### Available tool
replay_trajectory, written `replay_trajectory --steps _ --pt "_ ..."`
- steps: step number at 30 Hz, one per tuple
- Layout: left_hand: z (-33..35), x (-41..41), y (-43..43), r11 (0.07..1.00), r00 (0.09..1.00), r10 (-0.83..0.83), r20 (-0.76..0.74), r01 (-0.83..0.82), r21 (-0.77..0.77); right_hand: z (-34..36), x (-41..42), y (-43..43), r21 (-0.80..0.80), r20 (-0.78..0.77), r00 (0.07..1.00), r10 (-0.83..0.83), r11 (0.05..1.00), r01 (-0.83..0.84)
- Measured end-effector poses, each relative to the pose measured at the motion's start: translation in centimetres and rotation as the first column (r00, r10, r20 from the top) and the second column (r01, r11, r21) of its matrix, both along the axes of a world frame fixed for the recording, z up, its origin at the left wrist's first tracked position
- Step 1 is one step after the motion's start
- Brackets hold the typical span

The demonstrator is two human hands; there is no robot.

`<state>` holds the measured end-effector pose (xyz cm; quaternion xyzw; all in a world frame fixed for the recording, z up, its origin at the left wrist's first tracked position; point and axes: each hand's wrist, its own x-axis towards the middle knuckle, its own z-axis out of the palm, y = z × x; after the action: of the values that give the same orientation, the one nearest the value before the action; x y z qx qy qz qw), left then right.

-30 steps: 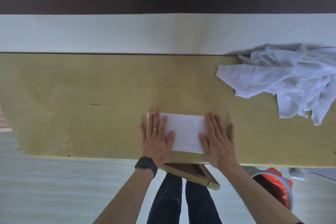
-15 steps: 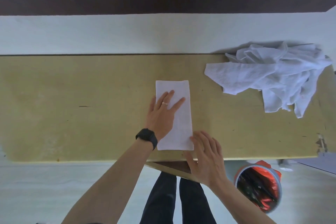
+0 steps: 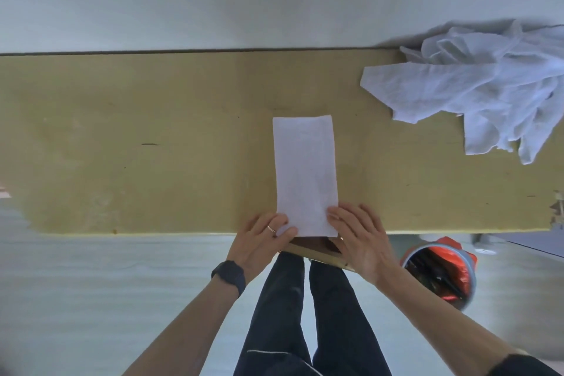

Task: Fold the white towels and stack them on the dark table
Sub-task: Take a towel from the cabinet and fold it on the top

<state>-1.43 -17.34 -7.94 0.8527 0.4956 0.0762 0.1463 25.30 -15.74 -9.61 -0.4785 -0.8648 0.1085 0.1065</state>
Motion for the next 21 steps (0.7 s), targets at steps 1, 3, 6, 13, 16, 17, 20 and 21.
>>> replay_trajectory --steps 1,3,6,13,16,17,20,21 --pt "0.2 0.0 0.0 1.0 1.0 -0.002 0.014 0.002 -0.001 0.0 0.0 -0.1 0.002 -0.022 1.0 0.002 1.0 -0.002" --pt "0.2 0.1 0.0 1.0 0.999 0.006 0.034 -0.006 0.016 0.1 0.1 -0.3 0.013 -0.061 0.998 0.014 1.0 -0.014" --pt "0.1 0.0 -0.2 0.999 0.998 0.005 0.058 -0.006 0.034 0.5 0.4 -0.2 0.029 -0.106 0.994 0.035 0.999 -0.032" --pt "1.6 -0.3 1.3 0.998 0.986 0.063 0.155 -0.064 -0.004 1.9 0.4 0.7 -0.069 -0.187 0.982 -0.009 0.998 -0.004" --pt "4.8 0.4 4.2 0.928 0.935 0.318 0.156 -0.274 -0.251 4.0 -0.7 2.2 -0.212 -0.26 0.949 -0.181 0.969 0.127" --pt "5.8 0.6 5.5 0.863 0.904 0.412 0.113 -0.347 -0.368 4.9 -1.2 3.1 -0.284 -0.281 0.919 -0.277 0.939 0.196" --pt "7.5 0.5 9.4 0.665 0.743 0.639 0.2 -0.402 -0.63 7.4 -2.5 6.6 -0.531 -0.295 0.768 -0.568 0.766 0.362" --pt "7.7 0.5 10.7 0.627 0.677 0.693 0.246 -0.4 -0.668 7.7 -2.9 7.9 -0.587 -0.299 0.726 -0.619 0.719 0.371"
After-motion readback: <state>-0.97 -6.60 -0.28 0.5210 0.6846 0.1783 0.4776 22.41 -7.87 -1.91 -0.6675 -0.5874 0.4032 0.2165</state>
